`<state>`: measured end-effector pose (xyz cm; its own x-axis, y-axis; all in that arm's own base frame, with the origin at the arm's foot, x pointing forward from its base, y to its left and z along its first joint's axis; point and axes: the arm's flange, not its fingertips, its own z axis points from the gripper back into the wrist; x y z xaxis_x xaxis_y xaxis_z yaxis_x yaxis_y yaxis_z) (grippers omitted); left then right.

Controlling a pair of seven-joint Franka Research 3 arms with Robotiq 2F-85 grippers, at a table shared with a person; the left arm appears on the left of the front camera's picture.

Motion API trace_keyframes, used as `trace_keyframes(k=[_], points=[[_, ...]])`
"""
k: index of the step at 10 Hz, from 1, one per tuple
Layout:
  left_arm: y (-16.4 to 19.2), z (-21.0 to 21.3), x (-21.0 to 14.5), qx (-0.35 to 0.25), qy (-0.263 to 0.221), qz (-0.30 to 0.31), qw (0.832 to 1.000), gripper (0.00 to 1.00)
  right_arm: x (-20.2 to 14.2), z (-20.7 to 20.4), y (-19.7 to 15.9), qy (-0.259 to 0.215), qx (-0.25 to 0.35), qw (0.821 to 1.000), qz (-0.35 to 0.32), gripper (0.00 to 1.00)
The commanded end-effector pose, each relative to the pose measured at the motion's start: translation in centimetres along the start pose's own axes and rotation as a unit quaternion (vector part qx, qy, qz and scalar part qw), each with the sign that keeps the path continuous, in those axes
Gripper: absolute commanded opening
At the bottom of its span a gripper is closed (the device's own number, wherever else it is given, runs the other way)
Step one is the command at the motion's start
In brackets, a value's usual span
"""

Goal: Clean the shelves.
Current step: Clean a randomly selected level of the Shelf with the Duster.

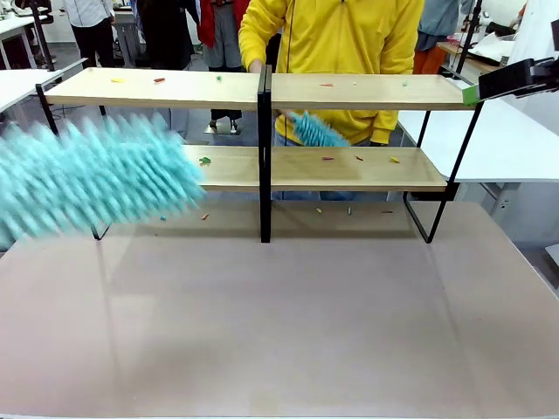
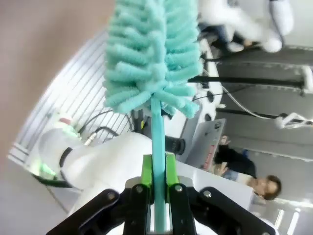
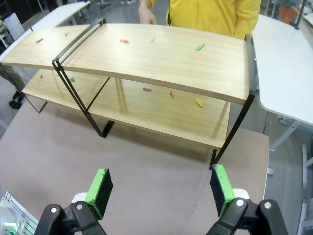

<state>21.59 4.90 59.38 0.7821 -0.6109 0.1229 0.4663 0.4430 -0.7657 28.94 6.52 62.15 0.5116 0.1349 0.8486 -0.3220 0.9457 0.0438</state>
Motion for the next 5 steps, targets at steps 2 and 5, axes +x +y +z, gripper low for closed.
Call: trace_keyframes(k=[2, 5], points=[[3.7, -10.1, 5.1, 0.122, -0.055, 0.108, 0.985, 0.12, 0.0, 0.0, -0.2, 0.0, 0.003, 1.0, 0.003, 1.0], [3.8, -8.8, 3.9, 0.089, -0.003, 0.073, 0.993, 0.12, 0.0, 0.0, -0.2, 0.0, 0.003, 1.0, 0.003, 1.0]])
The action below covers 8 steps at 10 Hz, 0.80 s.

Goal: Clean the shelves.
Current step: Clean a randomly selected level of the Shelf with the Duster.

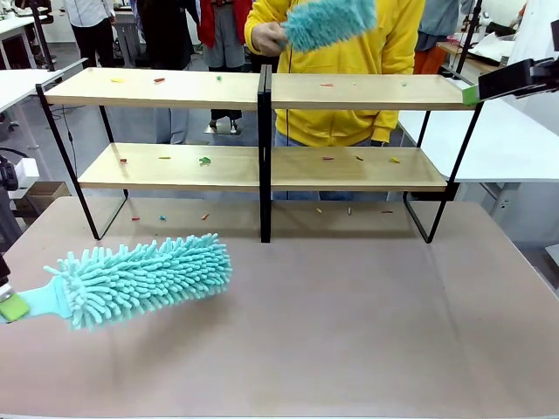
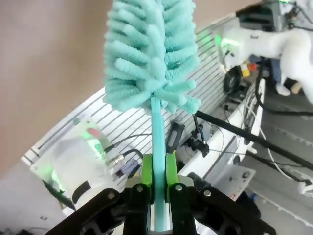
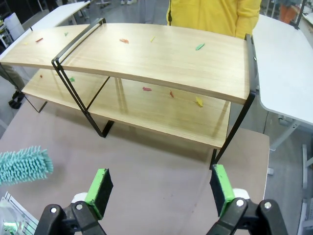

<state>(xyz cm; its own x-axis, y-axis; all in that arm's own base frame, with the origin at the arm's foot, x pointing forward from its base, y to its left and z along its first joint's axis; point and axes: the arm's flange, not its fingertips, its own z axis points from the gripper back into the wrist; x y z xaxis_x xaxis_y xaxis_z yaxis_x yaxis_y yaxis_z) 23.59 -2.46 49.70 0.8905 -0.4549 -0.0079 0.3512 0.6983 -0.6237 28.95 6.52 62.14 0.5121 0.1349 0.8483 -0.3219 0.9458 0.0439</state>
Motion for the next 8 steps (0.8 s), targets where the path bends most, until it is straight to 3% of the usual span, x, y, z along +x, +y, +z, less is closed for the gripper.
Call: trace_keyframes(k=[1, 2, 3, 6, 8], points=[[-0.7, 1.5, -1.1, -0.018, 0.015, -0.042, 0.999, 0.12, 0.0, 0.0, -0.2, 0.0, 0.003, 1.0, 0.003, 1.0], [0.0, 0.0, 0.0, 0.0, 0.0, 0.0, 1.0, 0.12, 0.0, 0.0, -0.2, 0.0, 0.003, 1.0, 0.003, 1.0], [-0.6, -1.0, 1.1, -0.024, -0.038, 0.005, 0.999, 0.12, 0.0, 0.0, -0.2, 0.0, 0.003, 1.0, 0.003, 1.0], [-1.9, -4.5, 5.0, 0.022, -0.118, 0.038, 0.992, 0.12, 0.0, 0.0, -0.2, 0.0, 0.003, 1.0, 0.003, 1.0], [-1.8, -6.9, 7.1, 0.05, -0.078, 0.057, 0.994, 0.12, 0.0, 0.0, -0.2, 0.0, 0.003, 1.0, 0.003, 1.0]])
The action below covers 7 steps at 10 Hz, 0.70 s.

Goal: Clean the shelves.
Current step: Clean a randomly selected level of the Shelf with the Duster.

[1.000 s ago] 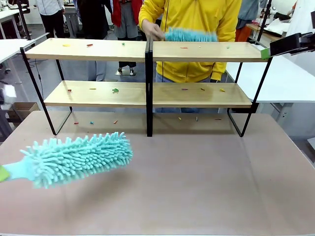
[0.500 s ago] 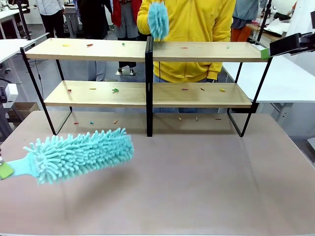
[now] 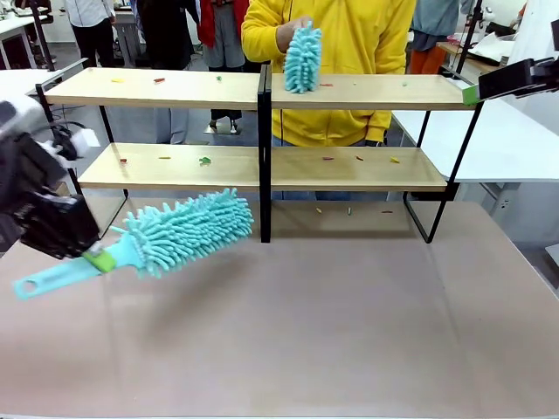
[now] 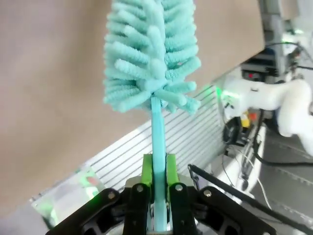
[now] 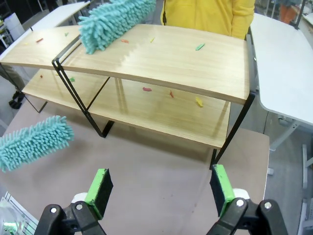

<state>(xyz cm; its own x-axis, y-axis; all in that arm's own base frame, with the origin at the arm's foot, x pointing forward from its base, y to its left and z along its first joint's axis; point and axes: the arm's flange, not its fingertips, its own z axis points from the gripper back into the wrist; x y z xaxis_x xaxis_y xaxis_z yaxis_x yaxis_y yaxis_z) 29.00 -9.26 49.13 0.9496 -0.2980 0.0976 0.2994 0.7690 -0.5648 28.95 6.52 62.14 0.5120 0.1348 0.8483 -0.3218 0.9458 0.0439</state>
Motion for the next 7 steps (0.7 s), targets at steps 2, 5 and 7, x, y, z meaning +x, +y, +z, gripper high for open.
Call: trace_keyframes(k=[2, 5, 7], points=[[0.7, -7.3, 0.1, 0.037, 0.021, 0.046, 0.998, 0.12, 0.0, 0.0, -0.2, 0.0, 0.003, 1.0, 0.003, 1.0], [1.6, -12.3, 1.2, 0.079, -0.109, 0.099, 0.986, 0.12, 0.0, 0.0, -0.2, 0.0, 0.003, 1.0, 0.003, 1.0], [2.1, -13.1, 1.8, 0.1, -0.158, 0.116, 0.976, 0.12, 0.0, 0.0, -0.2, 0.0, 0.003, 1.0, 0.003, 1.0]])
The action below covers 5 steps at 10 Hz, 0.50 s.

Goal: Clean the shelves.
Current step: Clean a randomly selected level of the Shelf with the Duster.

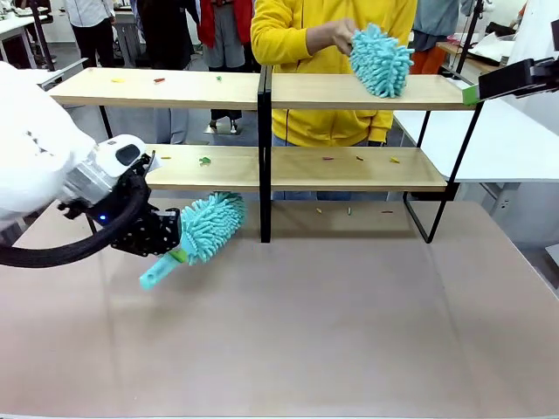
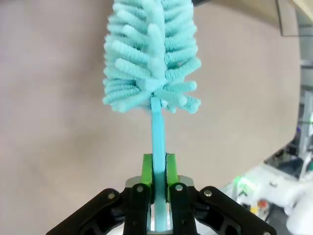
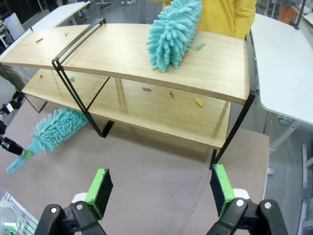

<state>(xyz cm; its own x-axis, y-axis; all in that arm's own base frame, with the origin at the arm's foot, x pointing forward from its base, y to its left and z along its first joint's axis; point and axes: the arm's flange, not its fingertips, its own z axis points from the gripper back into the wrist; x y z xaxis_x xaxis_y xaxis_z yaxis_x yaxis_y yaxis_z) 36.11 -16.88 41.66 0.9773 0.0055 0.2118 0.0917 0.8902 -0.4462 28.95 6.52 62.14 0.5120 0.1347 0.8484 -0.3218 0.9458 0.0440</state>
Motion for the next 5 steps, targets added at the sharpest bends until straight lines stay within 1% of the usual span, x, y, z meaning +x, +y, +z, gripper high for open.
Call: trace_keyframes(k=[1, 2, 4, 5], points=[[2.5, -2.9, -6.4, 0.037, 0.055, 0.044, 0.997, 0.12, 0.0, 0.0, -0.2, 0.0, 0.003, 1.0, 0.003, 1.0], [0.0, 0.0, 0.0, 0.0, 0.0, 0.0, 1.0, 0.12, 0.0, 0.0, -0.2, 0.0, 0.003, 1.0, 0.003, 1.0], [0.0, 0.0, 0.0, 0.0, 0.0, 0.0, 1.0, 0.12, 0.0, 0.0, -0.2, 0.0, 0.003, 1.0, 0.003, 1.0], [0.2, -1.4, -0.2, 0.013, 0.01, 0.014, 1.0, 0.12, 0.0, 0.0, -0.2, 0.0, 0.003, 1.0, 0.003, 1.0]])
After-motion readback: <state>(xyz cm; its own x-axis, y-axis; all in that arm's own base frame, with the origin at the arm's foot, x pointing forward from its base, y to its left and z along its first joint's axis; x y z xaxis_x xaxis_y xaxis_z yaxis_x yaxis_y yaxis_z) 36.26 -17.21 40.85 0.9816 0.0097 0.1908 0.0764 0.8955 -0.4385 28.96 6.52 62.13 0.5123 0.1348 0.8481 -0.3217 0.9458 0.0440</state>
